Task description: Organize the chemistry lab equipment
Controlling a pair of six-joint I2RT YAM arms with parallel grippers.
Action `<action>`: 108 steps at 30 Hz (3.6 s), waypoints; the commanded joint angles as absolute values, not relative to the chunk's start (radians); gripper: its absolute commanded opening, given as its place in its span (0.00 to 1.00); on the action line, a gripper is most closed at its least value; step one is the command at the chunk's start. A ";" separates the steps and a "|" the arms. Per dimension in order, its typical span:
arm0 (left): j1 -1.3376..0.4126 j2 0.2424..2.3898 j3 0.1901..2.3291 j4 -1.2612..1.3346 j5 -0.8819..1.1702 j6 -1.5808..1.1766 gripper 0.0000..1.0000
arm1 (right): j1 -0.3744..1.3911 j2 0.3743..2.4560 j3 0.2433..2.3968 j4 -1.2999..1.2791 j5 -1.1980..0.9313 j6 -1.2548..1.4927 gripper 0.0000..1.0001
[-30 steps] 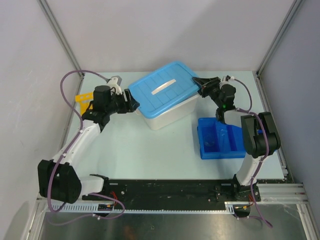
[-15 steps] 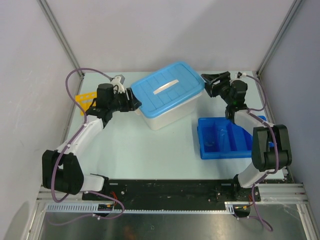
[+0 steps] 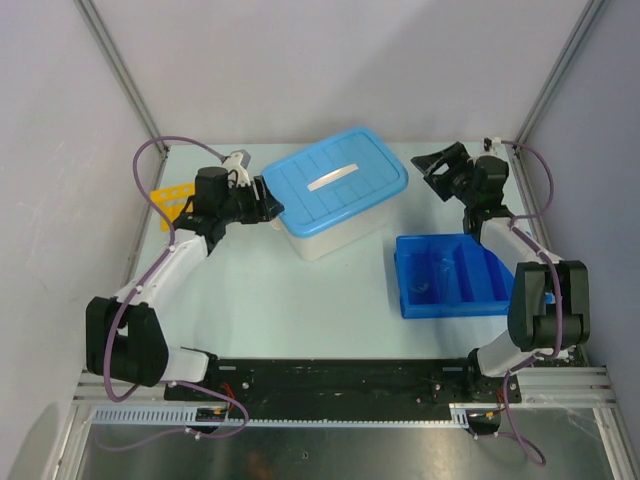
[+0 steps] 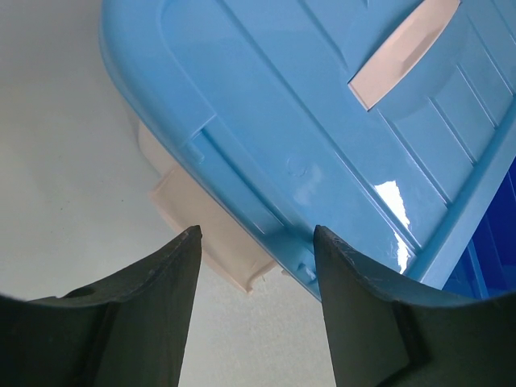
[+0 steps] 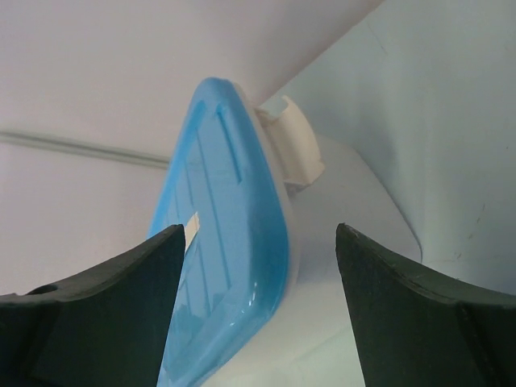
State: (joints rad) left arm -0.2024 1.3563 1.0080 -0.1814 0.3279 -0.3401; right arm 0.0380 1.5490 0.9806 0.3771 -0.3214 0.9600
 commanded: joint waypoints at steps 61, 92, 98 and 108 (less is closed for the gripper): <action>-0.097 1.290 0.560 0.610 0.602 -0.835 0.99 | 0.070 1.830 1.281 0.130 -0.584 0.615 0.35; -0.089 1.618 0.499 1.326 0.656 -1.214 0.94 | 0.089 1.832 1.281 0.133 -0.579 0.617 0.35; -0.089 1.635 0.516 1.343 0.650 -1.206 0.86 | 0.089 1.834 1.281 0.124 -0.581 0.607 0.35; -0.088 1.651 0.543 1.338 0.660 -1.187 0.63 | 0.091 1.835 1.282 0.106 -0.584 0.587 0.34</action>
State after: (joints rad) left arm -0.0803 1.6569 0.4877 1.2289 0.6312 -1.2057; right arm 0.0746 1.8389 1.2747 0.2024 -0.6083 0.6579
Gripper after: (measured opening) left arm 0.668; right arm 0.381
